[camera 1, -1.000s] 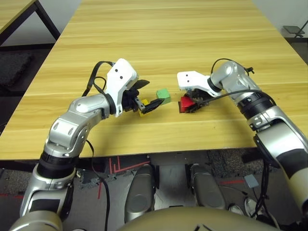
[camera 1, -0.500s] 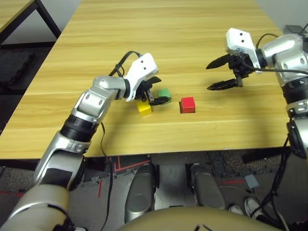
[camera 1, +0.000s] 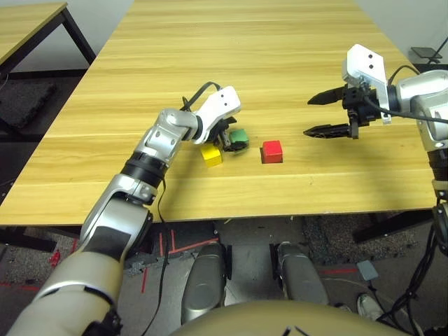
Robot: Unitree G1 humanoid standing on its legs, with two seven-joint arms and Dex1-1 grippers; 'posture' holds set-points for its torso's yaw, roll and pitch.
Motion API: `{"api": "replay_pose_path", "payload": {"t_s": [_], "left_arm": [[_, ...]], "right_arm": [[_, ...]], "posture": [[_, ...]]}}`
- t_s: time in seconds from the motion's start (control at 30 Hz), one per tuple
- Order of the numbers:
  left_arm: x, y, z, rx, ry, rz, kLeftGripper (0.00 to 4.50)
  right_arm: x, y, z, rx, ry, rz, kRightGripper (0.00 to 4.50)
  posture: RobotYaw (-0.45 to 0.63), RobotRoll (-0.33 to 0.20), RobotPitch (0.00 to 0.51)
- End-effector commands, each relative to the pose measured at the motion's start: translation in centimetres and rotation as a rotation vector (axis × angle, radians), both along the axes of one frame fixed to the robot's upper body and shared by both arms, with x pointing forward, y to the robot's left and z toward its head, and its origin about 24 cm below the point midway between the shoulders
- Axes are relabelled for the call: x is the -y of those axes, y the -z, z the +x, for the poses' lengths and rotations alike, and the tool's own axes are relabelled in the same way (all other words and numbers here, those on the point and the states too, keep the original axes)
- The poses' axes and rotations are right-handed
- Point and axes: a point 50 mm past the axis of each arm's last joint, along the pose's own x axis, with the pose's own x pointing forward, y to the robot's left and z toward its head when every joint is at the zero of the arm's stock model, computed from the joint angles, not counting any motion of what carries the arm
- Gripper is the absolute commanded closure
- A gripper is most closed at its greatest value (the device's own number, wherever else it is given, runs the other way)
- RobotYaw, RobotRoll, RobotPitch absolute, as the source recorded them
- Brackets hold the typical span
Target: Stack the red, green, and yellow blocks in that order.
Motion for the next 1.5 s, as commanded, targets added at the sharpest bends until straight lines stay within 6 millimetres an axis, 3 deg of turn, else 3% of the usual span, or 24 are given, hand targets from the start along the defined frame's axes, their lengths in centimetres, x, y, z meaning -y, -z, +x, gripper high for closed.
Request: {"api": "replay_pose_path", "payload": {"t_s": [0.03,0.07,0.1,0.27,0.53,0.73,1.0,1.2,1.5], "left_arm": [[-0.2,0.2,0.0,-0.049,-0.021,0.025,1.99],[-0.2,0.2,-0.2,-0.073,-0.026,0.030,2.39],[-0.2,0.3,-0.3,-0.096,-0.030,0.034,2.49],[0.1,-0.2,-1.4,-0.176,-0.040,0.008,2.49],[3.2,-5.8,-2.9,-0.110,0.032,-0.091,2.49],[5.9,-7.7,-4.4,-0.092,0.157,-0.139,2.49],[7.7,-6.9,-4.0,-0.085,0.240,-0.133,2.49],[7.9,-5.3,-2.7,-0.064,0.253,-0.126,2.49],[8.0,-4.2,-2.9,-0.063,0.311,-0.097,2.49]], "right_arm": [[-0.1,0.0,0.2,0.005,0.017,0.023,0.00],[-0.1,0.0,0.3,0.006,0.022,0.027,0.00],[0.0,0.1,0.5,0.005,0.026,0.029,0.00],[0.9,0.7,1.0,-0.025,0.066,0.046,0.00],[4.2,3.2,0.5,-0.114,0.128,0.032,0.00],[4.4,4.5,-0.5,-0.161,0.109,0.050,0.00],[3.5,4.5,-1.6,-0.168,0.075,0.072,0.00],[2.9,4.3,-2.1,-0.163,0.071,0.084,0.00],[2.8,4.3,-2.5,-0.164,0.084,0.097,0.00]], "posture": [[0.16,-0.109,0.051],[0.16,-0.109,0.051],[0.16,-0.109,0.051],[0.18,-0.110,0.057],[0.21,-0.099,0.069],[0.20,-0.091,0.073],[0.14,-0.073,0.076],[0.11,-0.069,0.084],[0.10,-0.067,0.098]]}}
